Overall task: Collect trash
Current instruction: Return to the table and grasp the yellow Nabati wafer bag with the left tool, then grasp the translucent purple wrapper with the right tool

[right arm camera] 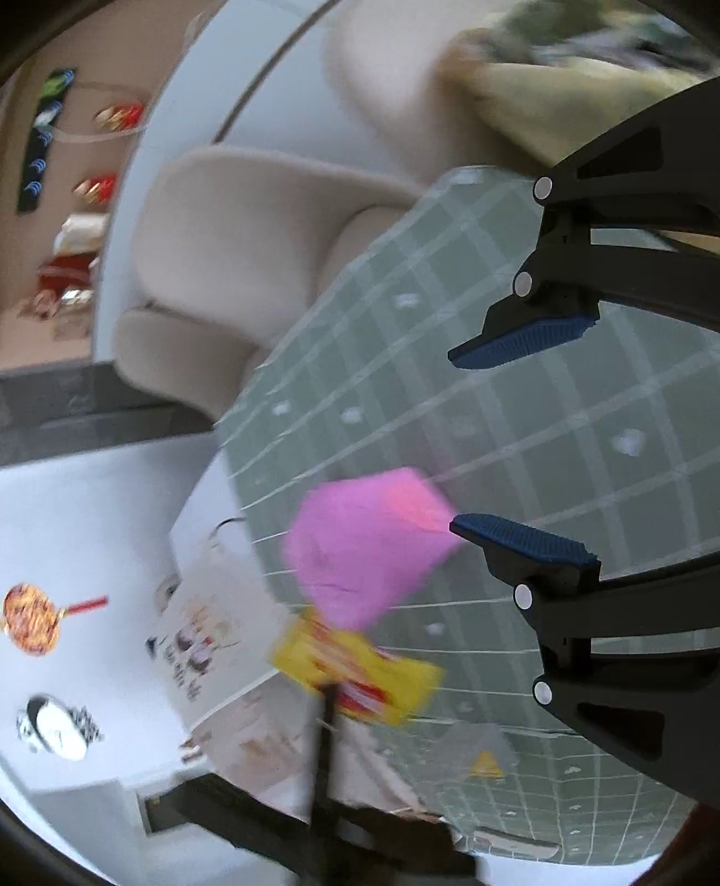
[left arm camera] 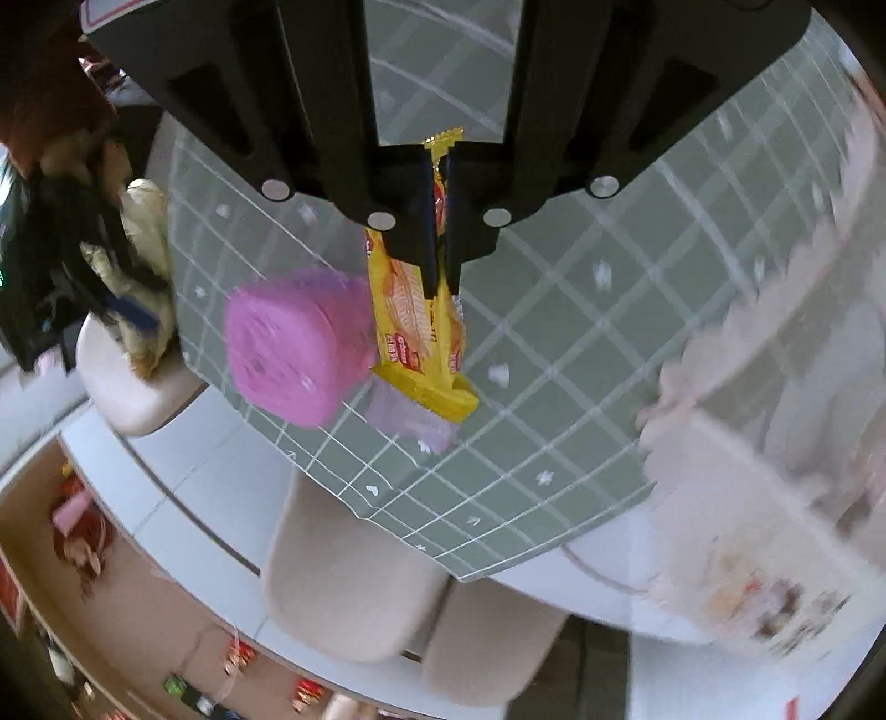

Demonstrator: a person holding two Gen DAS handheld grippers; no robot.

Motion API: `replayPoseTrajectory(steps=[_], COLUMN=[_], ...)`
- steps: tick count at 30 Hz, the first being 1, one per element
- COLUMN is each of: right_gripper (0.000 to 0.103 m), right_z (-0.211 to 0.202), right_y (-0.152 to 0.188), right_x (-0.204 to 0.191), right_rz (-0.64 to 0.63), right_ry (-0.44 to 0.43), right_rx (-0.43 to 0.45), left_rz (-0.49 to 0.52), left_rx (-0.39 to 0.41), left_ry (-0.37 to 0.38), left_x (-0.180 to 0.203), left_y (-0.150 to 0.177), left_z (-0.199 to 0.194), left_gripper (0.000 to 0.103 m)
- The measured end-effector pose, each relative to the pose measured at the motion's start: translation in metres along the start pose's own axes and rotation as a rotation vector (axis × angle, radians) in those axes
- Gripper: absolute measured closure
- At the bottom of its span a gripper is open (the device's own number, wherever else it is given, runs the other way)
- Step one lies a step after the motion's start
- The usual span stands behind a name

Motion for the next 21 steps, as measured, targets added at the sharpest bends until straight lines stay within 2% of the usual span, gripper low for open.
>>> replayPoseTrajectory(steps=[2, 4, 9, 12, 18, 21], right_gripper=[0.066, 0.071, 0.072, 0.072, 0.072, 0.072], right_z=[0.024, 0.05, 0.136, 0.165, 0.202, 0.211], right_y=[-0.03, -0.052, -0.088, -0.092, -0.09, -0.081], right_x=[0.008, 0.01, 0.001, -0.02, -0.041, -0.039], right_rz=[-0.021, -0.044, -0.064, -0.091, -0.067, -0.039], right_ry=[-0.048, -0.081, -0.23, -0.291, -0.386, -0.379], right_rx=[-0.001, -0.018, -0.155, -0.186, -0.254, -0.277], left_rz=[-0.069, -0.086, -0.157, -0.152, -0.15, -0.172], left_rx=[0.012, 0.026, 0.052, 0.03, 0.011, 0.015], left_ry=[0.052, 0.045, 0.0, -0.058, -0.038, -0.013], left_x=[0.011, 0.025, 0.04, 0.043, 0.032, 0.028], left_y=[0.022, 0.04, 0.075, 0.086, 0.087, 0.088], left_z=[-0.008, -0.003, 0.025, 0.042, 0.054, 0.056], left_gripper=[0.1, 0.1, 0.1, 0.1, 0.096, 0.092])
Point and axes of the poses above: each gripper's, at about its wrist camera, not at the fingertips, and z roughly the way its jaws point, x to its right, y to its underside, the point moved 3 cm from there along z, roughly the way its jaws point, and after that the axes turned 10 degrees about y, right-handed, at the moved point
